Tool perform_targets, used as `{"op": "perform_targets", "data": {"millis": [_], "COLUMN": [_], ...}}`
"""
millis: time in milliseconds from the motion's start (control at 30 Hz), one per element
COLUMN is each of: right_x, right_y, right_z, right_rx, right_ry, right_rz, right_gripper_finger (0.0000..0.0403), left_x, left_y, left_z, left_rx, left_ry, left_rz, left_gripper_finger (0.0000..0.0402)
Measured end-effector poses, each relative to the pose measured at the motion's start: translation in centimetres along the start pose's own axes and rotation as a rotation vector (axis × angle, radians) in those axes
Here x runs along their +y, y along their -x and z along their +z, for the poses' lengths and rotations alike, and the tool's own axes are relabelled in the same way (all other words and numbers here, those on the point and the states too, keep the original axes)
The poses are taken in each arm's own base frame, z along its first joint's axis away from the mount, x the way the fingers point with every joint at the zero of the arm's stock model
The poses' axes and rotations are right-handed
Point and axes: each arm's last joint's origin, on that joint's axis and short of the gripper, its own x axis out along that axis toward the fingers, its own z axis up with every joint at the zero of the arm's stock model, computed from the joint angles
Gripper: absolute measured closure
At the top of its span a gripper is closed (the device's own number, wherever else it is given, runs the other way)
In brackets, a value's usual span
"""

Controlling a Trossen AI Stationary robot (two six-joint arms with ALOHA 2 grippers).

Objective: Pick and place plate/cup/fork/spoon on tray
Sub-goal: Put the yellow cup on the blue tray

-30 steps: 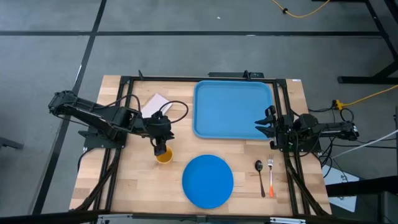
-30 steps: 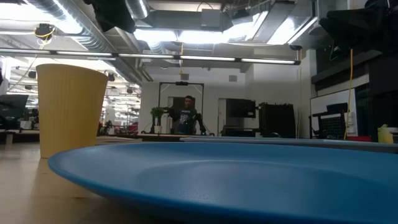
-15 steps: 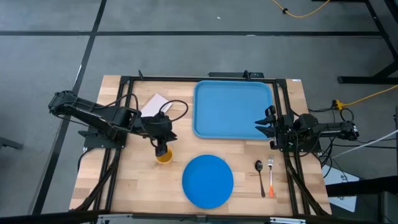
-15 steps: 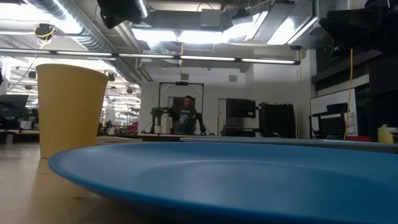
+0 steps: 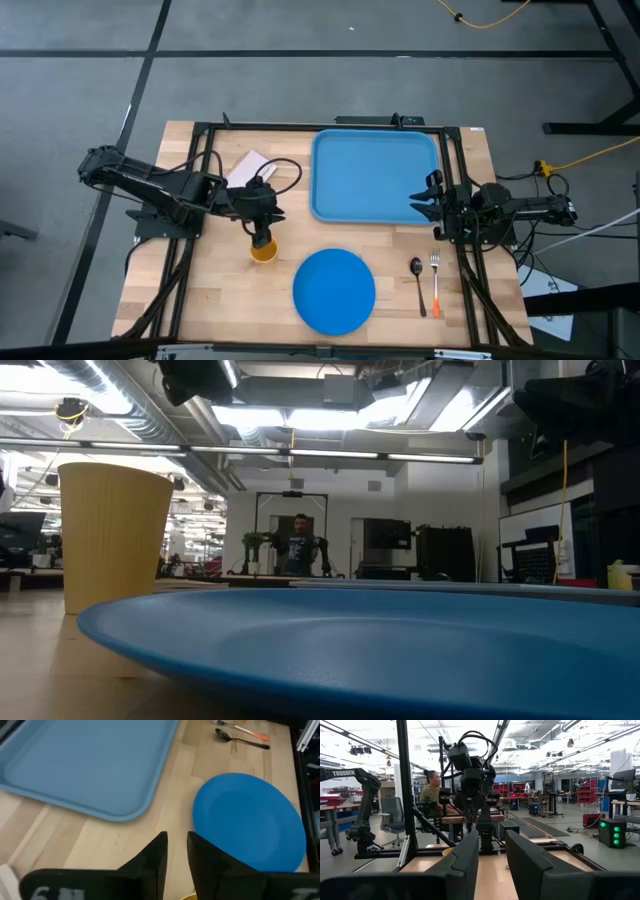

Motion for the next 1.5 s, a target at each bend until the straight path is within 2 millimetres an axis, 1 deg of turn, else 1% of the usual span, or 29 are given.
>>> {"op": "perform_targets", "data": {"millis": [167, 733, 1000, 1233, 1300, 1367, 1500], "right_x": [0.00, 0.00, 0.00, 0.00, 0.00, 0.00, 0.00], "right_y": [0.00, 0.00, 0.00, 0.00, 0.00, 0.00, 0.00], "right_z": [-0.03, -0.03, -0.03, -0.03, -0.03, -0.03, -0.03], "right_rx": [0.003, 0.003, 0.003, 0.003, 0.003, 0.003, 0.003], "right_ry": [0.000, 0.000, 0.000, 0.000, 0.000, 0.000, 0.000], "right_rz": [0.000, -0.001, -0.001, -0.001, -0.001, -0.001, -0.001], "right_gripper_finger": [0.0301, 0.0301, 0.0301, 0.0301, 0.0301, 0.0301, 0.0301], "left_x": [-0.02, -0.06, -0.04, -0.03, -0.03, 0.01, 0.18], "left_y": [0.00, -0.01, -0.01, -0.01, -0.01, -0.03, -0.09], "left_z": [0.00, 0.07, 0.07, 0.08, 0.07, 0.11, 0.31], "left_rx": [0.002, -0.006, -0.008, -0.007, -0.007, -0.008, -0.018], "left_ry": [0.004, 0.006, -0.100, -0.102, -0.133, -0.172, -0.185], "left_rz": [-0.006, -0.008, -0.003, -0.004, -0.004, -0.003, -0.006], "left_gripper_finger": [0.0324, 0.0327, 0.0327, 0.0327, 0.0327, 0.0323, 0.0310]}}
